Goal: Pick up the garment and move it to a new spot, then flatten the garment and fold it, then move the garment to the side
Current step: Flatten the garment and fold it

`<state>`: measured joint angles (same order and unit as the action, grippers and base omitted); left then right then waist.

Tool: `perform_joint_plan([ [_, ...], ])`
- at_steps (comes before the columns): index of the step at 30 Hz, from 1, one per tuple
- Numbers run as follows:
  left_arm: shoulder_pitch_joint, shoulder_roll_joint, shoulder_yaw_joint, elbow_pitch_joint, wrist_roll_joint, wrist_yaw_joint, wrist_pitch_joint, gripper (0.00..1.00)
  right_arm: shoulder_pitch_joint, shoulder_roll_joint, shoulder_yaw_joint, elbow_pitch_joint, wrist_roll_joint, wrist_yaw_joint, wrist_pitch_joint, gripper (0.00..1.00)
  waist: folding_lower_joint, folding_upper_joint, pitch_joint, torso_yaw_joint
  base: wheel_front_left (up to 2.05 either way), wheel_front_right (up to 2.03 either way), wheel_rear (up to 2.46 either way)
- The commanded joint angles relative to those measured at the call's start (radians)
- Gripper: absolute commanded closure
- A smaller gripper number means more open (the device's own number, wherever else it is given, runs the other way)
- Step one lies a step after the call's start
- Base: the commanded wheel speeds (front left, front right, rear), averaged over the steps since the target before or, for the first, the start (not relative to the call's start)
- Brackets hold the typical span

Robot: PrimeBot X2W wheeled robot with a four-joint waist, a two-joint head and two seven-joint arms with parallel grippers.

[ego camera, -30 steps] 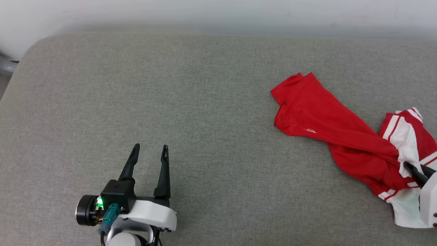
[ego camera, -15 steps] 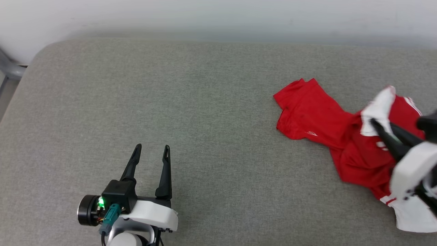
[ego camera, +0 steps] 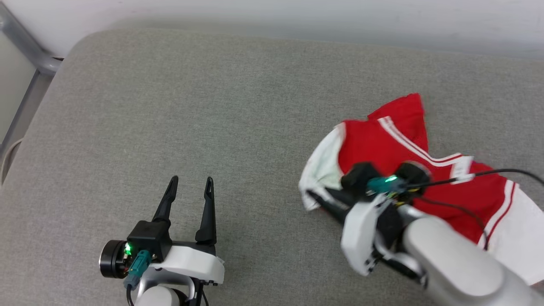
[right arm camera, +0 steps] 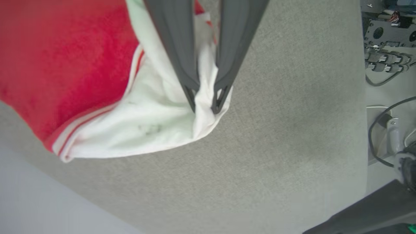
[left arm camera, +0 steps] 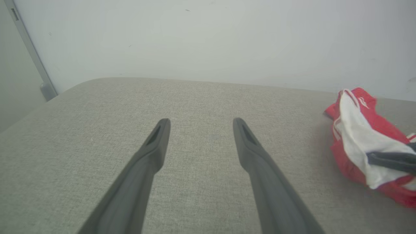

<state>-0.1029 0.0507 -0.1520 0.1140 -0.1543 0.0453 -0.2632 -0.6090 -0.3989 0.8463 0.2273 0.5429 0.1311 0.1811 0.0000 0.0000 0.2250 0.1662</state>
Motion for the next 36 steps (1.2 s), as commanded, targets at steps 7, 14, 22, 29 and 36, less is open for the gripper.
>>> perform_joint_plan([
  [7, -0.014, -0.001, -0.010, 0.000, -0.009, 0.011, -0.002, 0.00, -0.050, 0.102, 0.271, 0.190, 0.092, -0.001, -0.027, 1.00, 0.0000, 0.0000, 0.010, 0.020, 0.00, 0.00, 0.00],
  [14, -0.005, -0.001, -0.001, 0.002, -0.004, 0.013, -0.002, 0.00, -0.081, 0.140, 0.394, 0.317, 0.155, -0.001, -0.085, 0.46, 0.0000, 0.0000, 0.007, 0.007, 0.00, 0.00, 0.00],
  [22, 0.018, -0.001, 0.020, 0.006, 0.013, 0.003, -0.002, 0.00, -0.102, 0.123, 0.331, 0.291, 0.132, -0.001, -0.346, 0.00, 0.0000, 0.0000, -0.052, -0.035, 0.00, 0.00, 0.00],
  [29, 0.046, -0.001, 0.046, -0.006, 0.038, -0.010, -0.002, 0.00, -0.001, 0.055, 0.063, 0.185, 0.033, -0.001, -0.442, 0.00, 0.0000, 0.0000, -0.110, -0.079, 0.00, 0.00, 0.00],
  [36, 0.015, 0.004, 0.081, -0.030, 0.082, -0.054, -0.002, 0.00, 0.332, 0.119, -0.474, -0.076, -0.240, -0.001, -0.446, 0.00, 0.0000, 0.0000, -0.138, -0.112, 0.00, 0.00, 0.00],
])
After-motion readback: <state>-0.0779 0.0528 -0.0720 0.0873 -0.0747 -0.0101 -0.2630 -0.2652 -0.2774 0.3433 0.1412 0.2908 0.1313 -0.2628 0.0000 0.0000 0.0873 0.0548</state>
